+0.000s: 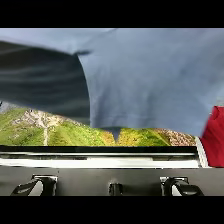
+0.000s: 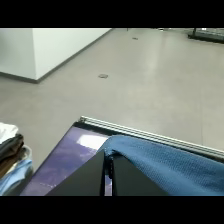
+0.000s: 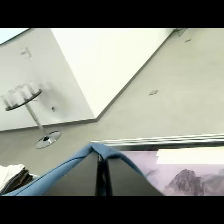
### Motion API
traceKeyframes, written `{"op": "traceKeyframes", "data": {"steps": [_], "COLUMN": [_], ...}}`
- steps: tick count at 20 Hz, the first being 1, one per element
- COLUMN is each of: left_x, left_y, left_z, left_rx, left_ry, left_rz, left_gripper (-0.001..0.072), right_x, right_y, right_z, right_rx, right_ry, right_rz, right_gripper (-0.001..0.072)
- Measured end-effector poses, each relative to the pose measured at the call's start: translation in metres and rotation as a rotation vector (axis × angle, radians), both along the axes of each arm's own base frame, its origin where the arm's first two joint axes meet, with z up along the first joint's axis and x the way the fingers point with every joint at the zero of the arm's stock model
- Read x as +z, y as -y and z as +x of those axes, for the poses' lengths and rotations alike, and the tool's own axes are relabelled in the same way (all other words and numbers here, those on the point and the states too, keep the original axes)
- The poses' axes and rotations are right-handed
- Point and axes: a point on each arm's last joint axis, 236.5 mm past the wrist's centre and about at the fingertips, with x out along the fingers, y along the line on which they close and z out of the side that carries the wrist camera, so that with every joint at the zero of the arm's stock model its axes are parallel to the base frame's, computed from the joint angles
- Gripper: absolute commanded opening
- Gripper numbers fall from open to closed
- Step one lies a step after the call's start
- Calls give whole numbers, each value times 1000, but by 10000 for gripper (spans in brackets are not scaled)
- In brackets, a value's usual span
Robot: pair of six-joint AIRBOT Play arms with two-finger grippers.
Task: Fold the clothes and pants, and hang the long-sleeved shirts on hangers.
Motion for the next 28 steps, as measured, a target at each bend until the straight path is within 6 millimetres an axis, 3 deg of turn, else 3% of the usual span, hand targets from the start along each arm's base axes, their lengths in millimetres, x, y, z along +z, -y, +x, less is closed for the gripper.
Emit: {"op": "traceKeyframes", "data": {"steps": [3, 6, 8, 11, 13, 16, 19, 20, 21, 23, 24, 26, 28], "left_x": [-32, -106, -171, -278, -347, -436, -501, -518, -531, -547, -550, -544, -527], "left_y": [-7, -16, -22, -24, -21, -14, -4, 0, 5, 13, 15, 12, 3], "left_z": [25, 85, 131, 200, 241, 286, 312, 316, 318, 319, 319, 316, 308], "left_rx": [-2, -29, -52, -84, -105, -124, -122, -125, -128, -134, -134, -127, -110], "left_ry": [-93, -296, -451, -654, -754, -851, -903, -919, -935, -959, -969, -993, -1023], "left_rz": [-29, -96, -141, -191, -210, -235, -278, -284, -291, -304, -308, -318, -331], "left_gripper": [15, 15, 15, 16, 16, 16, 17, 22, 86, 496, 557, 557, 556], "right_x": [-20, -80, -140, -258, -332, -431, -497, -516, -529, -548, -552, -549, -532], "right_y": [8, 13, 14, 5, -7, -26, -36, -38, -39, -41, -42, -41, -29], "right_z": [37, 111, 163, 239, 276, 321, 349, 353, 356, 357, 355, 351, 343], "right_rx": [-26, -26, -15, 11, 19, 4, -35, -46, -55, -61, -57, -39, -19], "right_ry": [-84, -288, -465, -737, -861, -976, -1027, -1048, -1064, -1100, -1115, -1151, -1172], "right_rz": [5, 2, -5, -26, -42, -36, 4, 16, 28, 45, 54, 91, 117], "right_gripper": [34, 34, 34, 35, 35, 35, 36, 40, 57, 176, 237, 374, 386]}}
